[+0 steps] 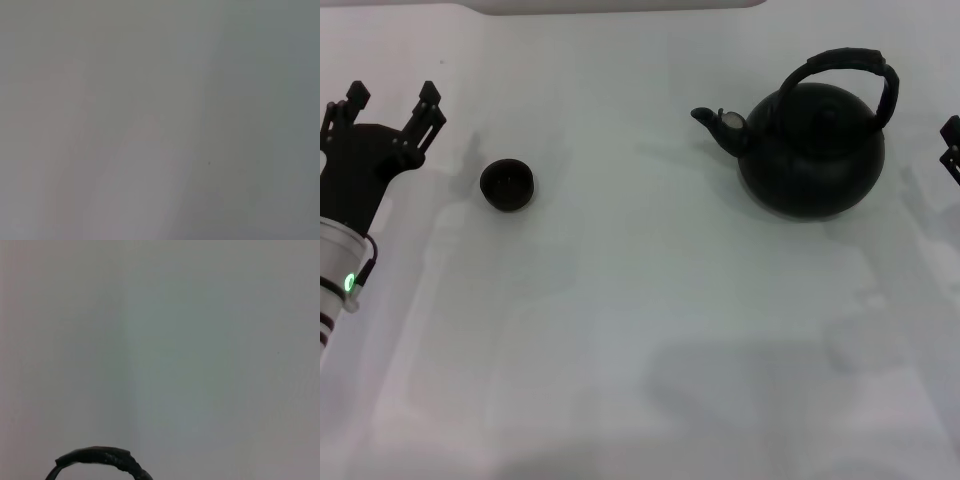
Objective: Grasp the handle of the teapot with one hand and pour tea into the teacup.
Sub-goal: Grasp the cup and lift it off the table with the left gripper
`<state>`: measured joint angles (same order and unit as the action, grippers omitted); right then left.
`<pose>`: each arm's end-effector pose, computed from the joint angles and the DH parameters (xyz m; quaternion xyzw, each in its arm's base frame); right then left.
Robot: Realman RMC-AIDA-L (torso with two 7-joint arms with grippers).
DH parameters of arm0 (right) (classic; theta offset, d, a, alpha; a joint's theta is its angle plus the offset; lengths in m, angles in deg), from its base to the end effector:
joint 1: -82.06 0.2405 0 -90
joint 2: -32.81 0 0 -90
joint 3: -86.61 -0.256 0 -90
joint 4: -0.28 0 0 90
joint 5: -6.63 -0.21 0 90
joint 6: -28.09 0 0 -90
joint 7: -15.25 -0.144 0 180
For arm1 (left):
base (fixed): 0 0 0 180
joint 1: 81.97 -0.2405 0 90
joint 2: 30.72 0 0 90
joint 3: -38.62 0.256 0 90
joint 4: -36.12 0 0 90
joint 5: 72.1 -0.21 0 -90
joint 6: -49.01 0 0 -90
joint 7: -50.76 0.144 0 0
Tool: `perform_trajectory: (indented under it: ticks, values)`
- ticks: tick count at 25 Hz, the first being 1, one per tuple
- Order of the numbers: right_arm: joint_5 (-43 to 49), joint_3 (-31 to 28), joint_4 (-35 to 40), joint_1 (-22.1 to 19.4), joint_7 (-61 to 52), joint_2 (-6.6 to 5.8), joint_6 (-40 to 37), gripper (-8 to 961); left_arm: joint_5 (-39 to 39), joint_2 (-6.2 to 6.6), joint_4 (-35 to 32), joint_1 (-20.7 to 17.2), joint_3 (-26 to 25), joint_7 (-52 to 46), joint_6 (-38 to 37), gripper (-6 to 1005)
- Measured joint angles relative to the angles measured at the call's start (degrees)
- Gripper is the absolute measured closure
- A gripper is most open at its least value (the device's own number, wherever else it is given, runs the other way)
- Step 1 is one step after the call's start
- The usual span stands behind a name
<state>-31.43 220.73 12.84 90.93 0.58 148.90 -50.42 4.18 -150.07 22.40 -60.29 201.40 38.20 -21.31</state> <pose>0.3640 0.2346 -0.0081 -0.7078 0.2432 0.3268 0.5772 -0.3255 0.2943 -0.0474 -0.6951 -0.2993 -0.3403 0.5581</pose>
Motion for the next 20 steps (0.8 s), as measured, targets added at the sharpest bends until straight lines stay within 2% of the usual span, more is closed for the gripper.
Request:
perform_trajectory:
  ticks: [15,20]
  values:
    - [0.00,-0.09,-0.29,-0.01,-0.01,-0.08,0.03,90,-0.35,0.00,0.02,-0.41,0.00,-0.22,0.08,120]
    - [-0.59,-0.09,-0.44,0.07,-0.01,-0.09,0.01,90,-2.27,0.47,0.03,1.11,-0.33,-0.82,0.11,121]
